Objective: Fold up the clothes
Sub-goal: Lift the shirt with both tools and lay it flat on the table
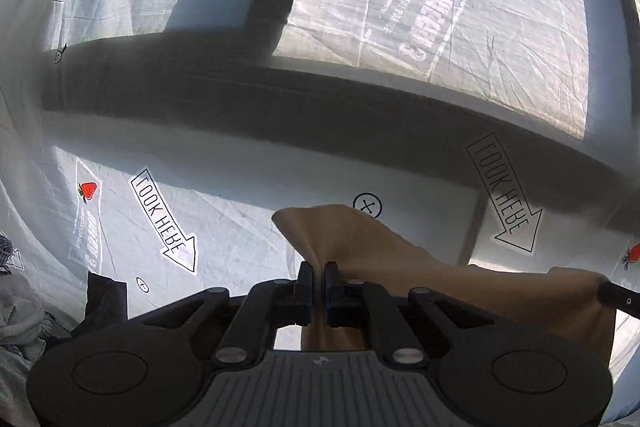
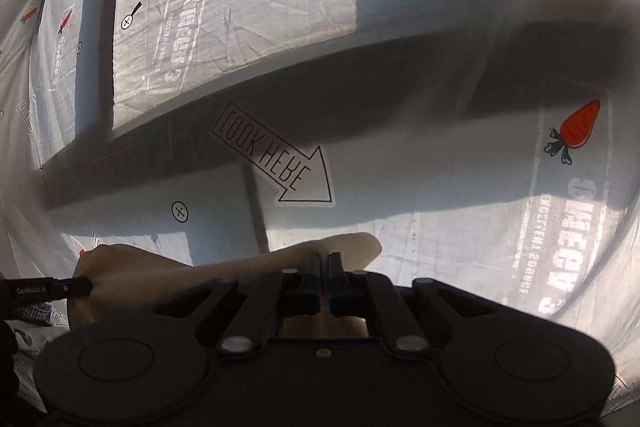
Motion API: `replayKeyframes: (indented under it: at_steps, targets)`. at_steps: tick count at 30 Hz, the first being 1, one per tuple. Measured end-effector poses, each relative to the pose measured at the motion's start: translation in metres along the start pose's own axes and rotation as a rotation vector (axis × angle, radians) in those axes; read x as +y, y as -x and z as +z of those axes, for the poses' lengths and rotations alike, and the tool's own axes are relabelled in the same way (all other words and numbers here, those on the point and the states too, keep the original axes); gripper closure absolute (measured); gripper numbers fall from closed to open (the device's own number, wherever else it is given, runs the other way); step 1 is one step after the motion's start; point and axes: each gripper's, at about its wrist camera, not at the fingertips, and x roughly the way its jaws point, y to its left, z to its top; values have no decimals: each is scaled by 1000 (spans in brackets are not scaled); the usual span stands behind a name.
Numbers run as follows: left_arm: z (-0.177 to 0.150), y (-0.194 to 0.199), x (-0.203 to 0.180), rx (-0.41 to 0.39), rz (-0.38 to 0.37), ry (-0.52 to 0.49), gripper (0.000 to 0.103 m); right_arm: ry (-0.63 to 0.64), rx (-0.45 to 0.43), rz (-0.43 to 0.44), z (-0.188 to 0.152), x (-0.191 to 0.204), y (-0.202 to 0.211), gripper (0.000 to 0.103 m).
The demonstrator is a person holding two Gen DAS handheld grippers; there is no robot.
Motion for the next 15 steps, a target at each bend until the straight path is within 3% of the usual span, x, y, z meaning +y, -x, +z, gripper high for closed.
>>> replayKeyframes:
  at_steps: [3, 7, 11, 15]
  targets:
    - [11, 50, -9, -51, -53, -3, 97, 8, -76, -4, 22, 5, 50, 99]
    - [-25, 111, -12, 15, -54, -40, 97, 7, -25, -17, -7, 8, 119, 99]
    - [-106, 157, 1, 223, -20, -53, 97, -43, 166, -50, -81, 6, 173, 99]
    - [-215, 196, 23, 531, 34, -1, 97, -61, 445, -106, -180, 3, 216, 99]
